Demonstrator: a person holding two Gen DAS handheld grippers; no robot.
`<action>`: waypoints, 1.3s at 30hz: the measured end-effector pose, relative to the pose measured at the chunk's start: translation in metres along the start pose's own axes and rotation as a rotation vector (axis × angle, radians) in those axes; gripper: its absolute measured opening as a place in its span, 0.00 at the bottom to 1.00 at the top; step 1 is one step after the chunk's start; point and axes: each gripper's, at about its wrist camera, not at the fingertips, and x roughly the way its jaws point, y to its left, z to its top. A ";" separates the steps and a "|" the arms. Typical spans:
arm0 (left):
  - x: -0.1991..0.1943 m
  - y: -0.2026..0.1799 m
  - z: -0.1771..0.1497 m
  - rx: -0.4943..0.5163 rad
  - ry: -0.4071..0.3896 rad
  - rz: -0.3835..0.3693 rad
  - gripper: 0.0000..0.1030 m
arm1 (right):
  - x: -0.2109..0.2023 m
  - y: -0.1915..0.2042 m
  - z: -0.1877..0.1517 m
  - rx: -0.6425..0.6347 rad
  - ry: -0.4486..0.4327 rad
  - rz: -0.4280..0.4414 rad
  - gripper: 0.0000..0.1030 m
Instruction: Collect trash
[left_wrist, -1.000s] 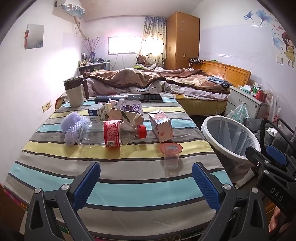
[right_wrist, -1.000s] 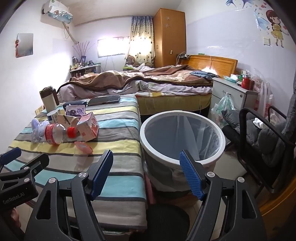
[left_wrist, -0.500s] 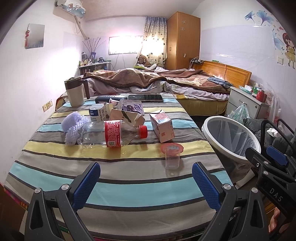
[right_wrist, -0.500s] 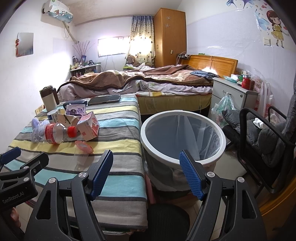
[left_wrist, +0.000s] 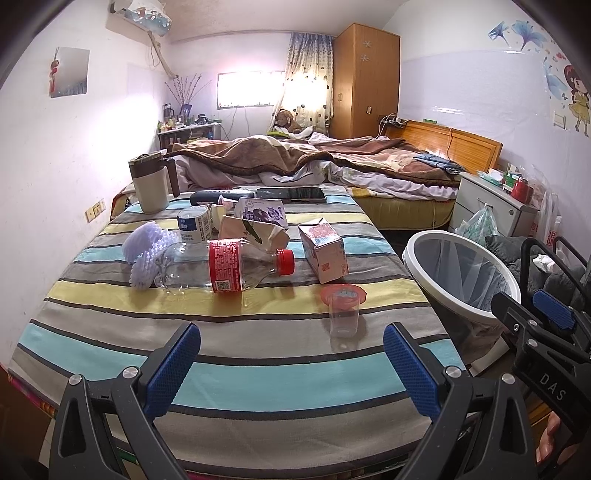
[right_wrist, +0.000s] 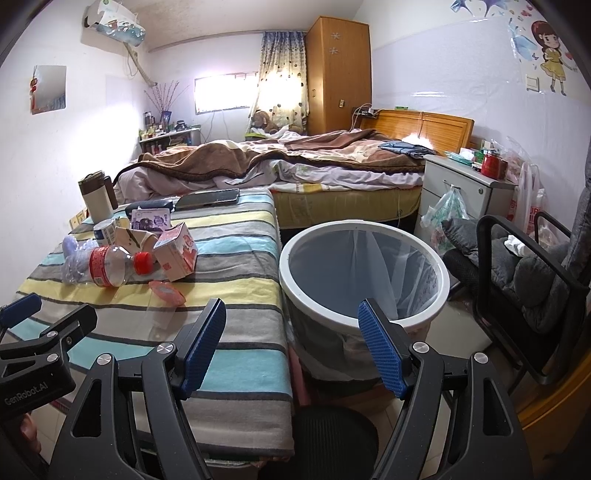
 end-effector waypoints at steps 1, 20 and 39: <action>0.000 0.000 0.000 -0.001 0.000 0.001 0.98 | 0.000 0.000 0.000 0.000 0.000 -0.001 0.73; -0.001 -0.002 -0.001 0.002 0.000 0.005 0.98 | 0.000 0.000 0.000 -0.001 0.002 0.000 0.73; 0.000 -0.001 -0.001 -0.001 0.003 0.005 0.98 | 0.000 0.000 0.000 -0.001 0.004 -0.003 0.73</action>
